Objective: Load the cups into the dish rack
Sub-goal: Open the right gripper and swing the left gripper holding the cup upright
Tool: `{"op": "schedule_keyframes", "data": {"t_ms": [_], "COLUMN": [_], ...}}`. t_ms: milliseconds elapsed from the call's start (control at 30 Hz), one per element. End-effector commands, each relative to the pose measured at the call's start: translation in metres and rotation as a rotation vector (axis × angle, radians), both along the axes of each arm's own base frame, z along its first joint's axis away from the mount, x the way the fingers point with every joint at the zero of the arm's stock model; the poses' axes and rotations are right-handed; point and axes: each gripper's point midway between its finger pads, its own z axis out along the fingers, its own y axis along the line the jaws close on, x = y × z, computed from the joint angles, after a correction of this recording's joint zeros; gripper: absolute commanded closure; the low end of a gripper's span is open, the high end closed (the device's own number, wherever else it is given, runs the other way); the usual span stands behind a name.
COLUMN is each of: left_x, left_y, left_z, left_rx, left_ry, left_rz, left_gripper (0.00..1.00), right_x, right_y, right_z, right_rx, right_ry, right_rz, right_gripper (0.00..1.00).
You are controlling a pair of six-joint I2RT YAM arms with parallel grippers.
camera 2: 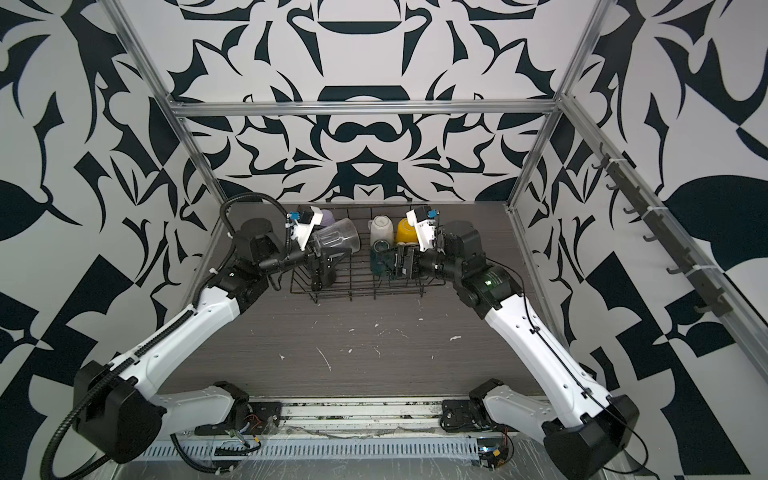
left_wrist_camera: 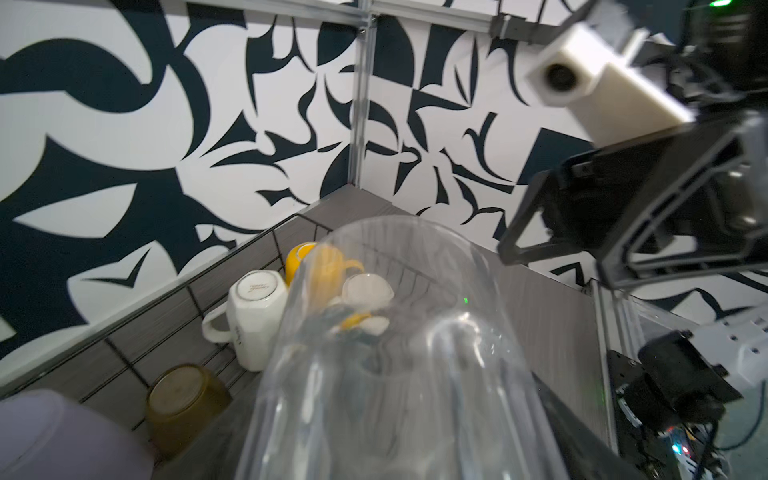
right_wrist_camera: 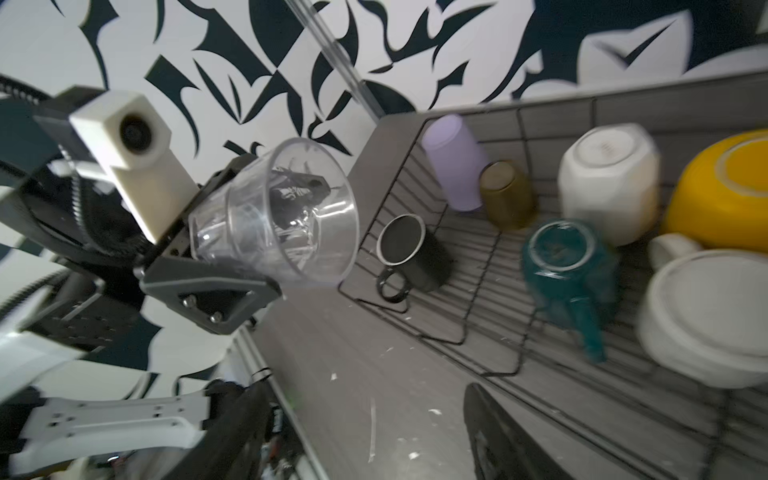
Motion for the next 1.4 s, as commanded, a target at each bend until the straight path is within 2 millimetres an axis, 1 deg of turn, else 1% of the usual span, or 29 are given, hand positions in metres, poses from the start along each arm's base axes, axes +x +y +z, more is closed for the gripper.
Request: {"op": "schedule_keyframes", "data": {"t_ms": [0, 67, 167, 333, 567, 733, 1100, 1233, 1267, 1367], "left_x": [0.017, 0.024, 0.038, 0.057, 0.068, 0.072, 0.071, 0.074, 0.073, 0.073], "left_y": [0.004, 0.002, 0.004, 0.007, 0.010, 0.010, -0.007, -0.008, -0.005, -0.007], "left_z": [-0.027, -0.034, -0.045, -0.062, -0.074, -0.087, -0.119, -0.132, -0.136, -0.146], "left_rx": [0.091, 0.121, 0.171, 0.250, 0.297, 0.330, 0.430, 0.494, 0.526, 0.584], "left_ry": [0.148, 0.210, 0.316, 0.435, 0.516, 0.565, 0.681, 0.702, 0.715, 0.721], "left_rz": [0.085, 0.093, 0.155, 0.236, 0.294, 0.311, 0.301, 0.336, 0.351, 0.372], "left_gripper": [1.00, 1.00, 1.00, 1.00, 1.00, 1.00, 1.00, 1.00, 1.00, 1.00], "right_x": [0.012, 0.015, 0.014, 0.015, 0.015, 0.015, 0.012, 0.011, 0.011, 0.011], "right_y": [-0.033, -0.047, -0.057, -0.060, -0.064, -0.066, -0.070, -0.071, -0.072, -0.073], "right_z": [0.000, -0.002, -0.004, -0.010, -0.017, -0.022, -0.026, -0.029, -0.029, -0.031], "right_rx": [-0.121, -0.171, -0.199, -0.217, -0.236, -0.242, -0.247, -0.250, -0.253, -0.256], "right_ry": [-0.095, -0.112, -0.123, -0.119, -0.117, -0.108, -0.109, -0.106, -0.108, -0.107], "right_rz": [-0.160, -0.223, -0.261, -0.270, -0.279, -0.282, -0.284, -0.288, -0.288, -0.293], "right_gripper": [0.00, 0.00, 0.00, 0.00, 0.00, 0.00, 0.00, 0.00, 0.00, 0.00]}}
